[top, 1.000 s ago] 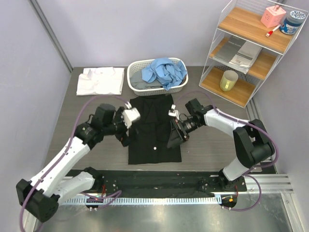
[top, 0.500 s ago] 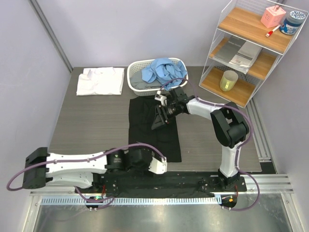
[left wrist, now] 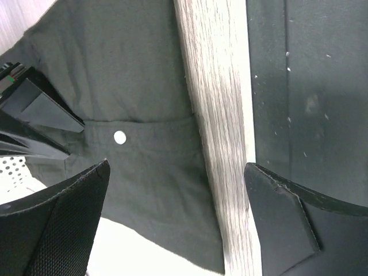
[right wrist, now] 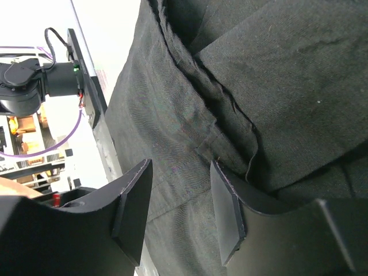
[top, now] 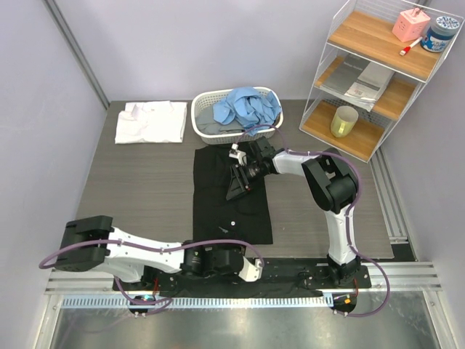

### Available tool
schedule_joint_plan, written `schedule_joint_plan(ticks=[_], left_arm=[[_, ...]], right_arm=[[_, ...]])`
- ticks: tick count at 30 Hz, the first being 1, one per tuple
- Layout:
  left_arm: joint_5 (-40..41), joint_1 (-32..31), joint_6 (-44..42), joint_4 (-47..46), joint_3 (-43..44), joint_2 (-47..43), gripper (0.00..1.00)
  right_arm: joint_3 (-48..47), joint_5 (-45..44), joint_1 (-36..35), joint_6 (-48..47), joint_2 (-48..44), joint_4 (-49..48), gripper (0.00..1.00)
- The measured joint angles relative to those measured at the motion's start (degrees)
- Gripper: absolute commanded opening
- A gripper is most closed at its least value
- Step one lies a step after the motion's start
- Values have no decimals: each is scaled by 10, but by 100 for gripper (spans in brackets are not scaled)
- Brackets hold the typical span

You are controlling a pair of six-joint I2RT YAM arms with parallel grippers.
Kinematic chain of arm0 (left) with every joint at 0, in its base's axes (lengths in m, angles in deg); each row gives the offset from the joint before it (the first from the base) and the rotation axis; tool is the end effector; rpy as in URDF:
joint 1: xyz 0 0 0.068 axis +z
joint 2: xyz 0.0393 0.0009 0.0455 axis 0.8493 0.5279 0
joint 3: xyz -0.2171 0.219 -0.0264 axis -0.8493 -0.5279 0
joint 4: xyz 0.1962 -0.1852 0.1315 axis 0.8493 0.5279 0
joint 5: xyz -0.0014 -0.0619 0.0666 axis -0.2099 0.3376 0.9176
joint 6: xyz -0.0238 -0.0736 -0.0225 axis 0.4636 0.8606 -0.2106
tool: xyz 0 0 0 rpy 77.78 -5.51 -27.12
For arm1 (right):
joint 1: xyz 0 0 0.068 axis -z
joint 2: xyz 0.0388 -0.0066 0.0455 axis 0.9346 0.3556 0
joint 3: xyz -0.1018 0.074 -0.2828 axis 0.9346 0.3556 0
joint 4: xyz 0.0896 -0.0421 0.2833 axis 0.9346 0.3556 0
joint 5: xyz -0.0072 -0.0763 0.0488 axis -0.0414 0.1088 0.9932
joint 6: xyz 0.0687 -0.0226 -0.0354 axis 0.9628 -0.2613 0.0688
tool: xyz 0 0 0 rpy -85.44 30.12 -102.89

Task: Fold and stack the long sleeve shirts
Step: Fold the shirt

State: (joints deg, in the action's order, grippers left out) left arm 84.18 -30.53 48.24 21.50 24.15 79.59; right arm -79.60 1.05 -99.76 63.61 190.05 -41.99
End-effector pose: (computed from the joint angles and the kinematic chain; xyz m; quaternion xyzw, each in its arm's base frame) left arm 0.0372 -0.2764 0.1544 0.7464 0.5510 0.0291 0.3720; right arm 0.3735 0.2869 0.1074 -0.2700 0.8250 0.4937 0.0515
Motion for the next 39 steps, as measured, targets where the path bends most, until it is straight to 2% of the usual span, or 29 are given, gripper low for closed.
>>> schedule_joint_plan(ticks=[1, 4, 8, 23, 26, 27, 29, 35, 39], left_arm=[[8, -2, 0, -10, -2, 12, 92], [37, -2, -5, -45, -15, 37, 85], [63, -2, -11, -86, -25, 52, 80], [97, 8, -17, -127, -34, 89, 48], [92, 14, -14, -125, -35, 90, 31], [91, 16, -14, -123, -35, 90, 17], [85, 20, -11, -114, -33, 90, 1], [43, 26, 5, -30, 1, 59, 0], [-22, 31, 39, 66, 63, 25, 0]], right_arm=[[0, 2, 0, 0, 1, -1, 51], [0, 6, 1, 0, 3, -4, 51], [1, 11, 1, 0, 5, -9, 51], [15, 29, 4, 0, 7, -38, 51], [22, 35, 5, 2, 7, -50, 51], [24, 36, 5, 2, 7, -55, 51], [28, 40, 6, 3, 7, -62, 51], [42, 48, 5, 10, 2, -81, 52], [69, 48, -4, 18, -18, -78, 57]])
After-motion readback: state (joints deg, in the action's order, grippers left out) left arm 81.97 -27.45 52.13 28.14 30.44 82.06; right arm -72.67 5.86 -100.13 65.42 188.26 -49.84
